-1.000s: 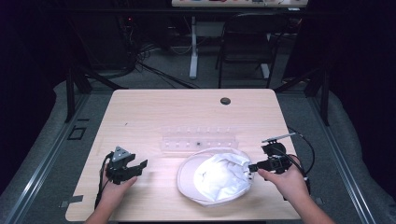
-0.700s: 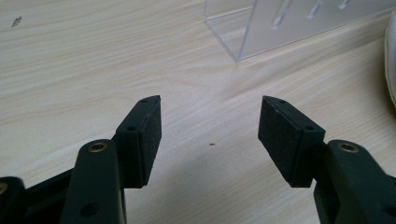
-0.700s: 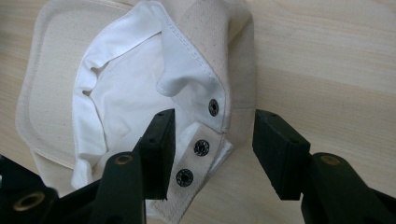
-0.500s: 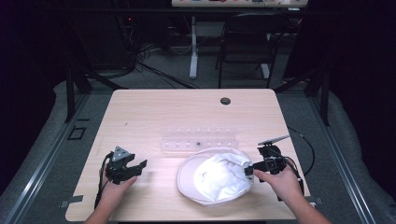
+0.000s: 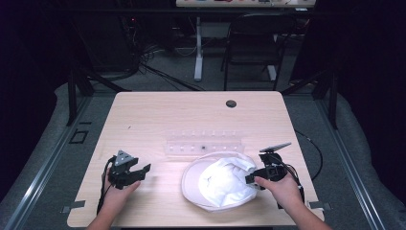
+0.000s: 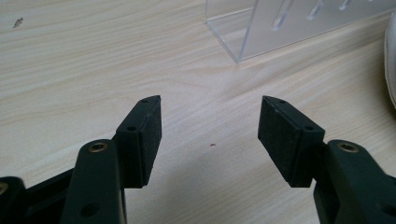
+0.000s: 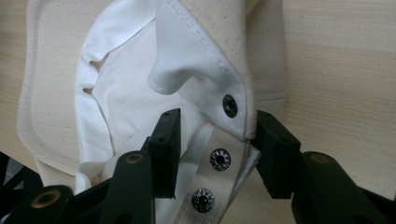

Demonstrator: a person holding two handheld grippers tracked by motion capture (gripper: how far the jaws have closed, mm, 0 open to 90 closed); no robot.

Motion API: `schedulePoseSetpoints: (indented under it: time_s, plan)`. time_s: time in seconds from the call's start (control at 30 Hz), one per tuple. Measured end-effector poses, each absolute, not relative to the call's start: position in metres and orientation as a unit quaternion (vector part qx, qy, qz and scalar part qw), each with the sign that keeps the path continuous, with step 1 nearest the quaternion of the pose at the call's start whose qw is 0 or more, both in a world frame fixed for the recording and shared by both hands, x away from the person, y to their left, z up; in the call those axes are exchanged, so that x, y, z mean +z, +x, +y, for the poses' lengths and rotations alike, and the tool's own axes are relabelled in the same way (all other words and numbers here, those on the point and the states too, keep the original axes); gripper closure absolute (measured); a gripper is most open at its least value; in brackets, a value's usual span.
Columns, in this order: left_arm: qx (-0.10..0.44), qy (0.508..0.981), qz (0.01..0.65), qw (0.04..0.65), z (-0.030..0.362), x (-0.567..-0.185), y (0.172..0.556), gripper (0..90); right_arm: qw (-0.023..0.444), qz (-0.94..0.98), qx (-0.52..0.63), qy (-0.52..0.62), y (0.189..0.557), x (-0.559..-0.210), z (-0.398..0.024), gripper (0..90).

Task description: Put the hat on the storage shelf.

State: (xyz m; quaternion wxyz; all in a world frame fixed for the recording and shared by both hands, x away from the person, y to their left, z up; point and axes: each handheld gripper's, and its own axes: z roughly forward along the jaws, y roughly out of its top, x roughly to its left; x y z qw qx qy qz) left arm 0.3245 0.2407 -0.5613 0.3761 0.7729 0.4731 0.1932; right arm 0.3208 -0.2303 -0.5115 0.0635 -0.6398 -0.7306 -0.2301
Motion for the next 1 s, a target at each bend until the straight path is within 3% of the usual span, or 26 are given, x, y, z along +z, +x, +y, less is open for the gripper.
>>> schedulePoseSetpoints:
  time_s: [0.13, 0.27, 0.7, 0.87, 1.0]
  plan:
    - [0.194, 0.772, 0.474, 0.377, 0.241, -0.562, 0.325, 40.2, 0.065, -0.726, -0.234, -0.643, 0.322, -0.506, -0.234, 68.6]
    - [0.194, 0.773, 0.474, 0.376, 0.241, -0.561, 0.325, 40.2, 0.059, -0.73, -0.232, -0.64, 0.322, -0.5, -0.233, 72.4]
    - [0.193, 0.773, 0.473, 0.375, 0.241, -0.562, 0.325, 40.3, 0.022, -0.77, -0.176, -0.614, 0.329, -0.473, -0.222, 78.9]
    - [0.192, 0.773, 0.475, 0.374, 0.241, -0.562, 0.325, 40.3, -0.031, -0.792, -0.143, -0.592, 0.331, -0.46, -0.217, 79.0]
    - [0.193, 0.772, 0.475, 0.375, 0.242, -0.562, 0.325, 40.3, -0.023, -0.788, -0.132, -0.602, 0.333, -0.456, -0.216, 80.3]
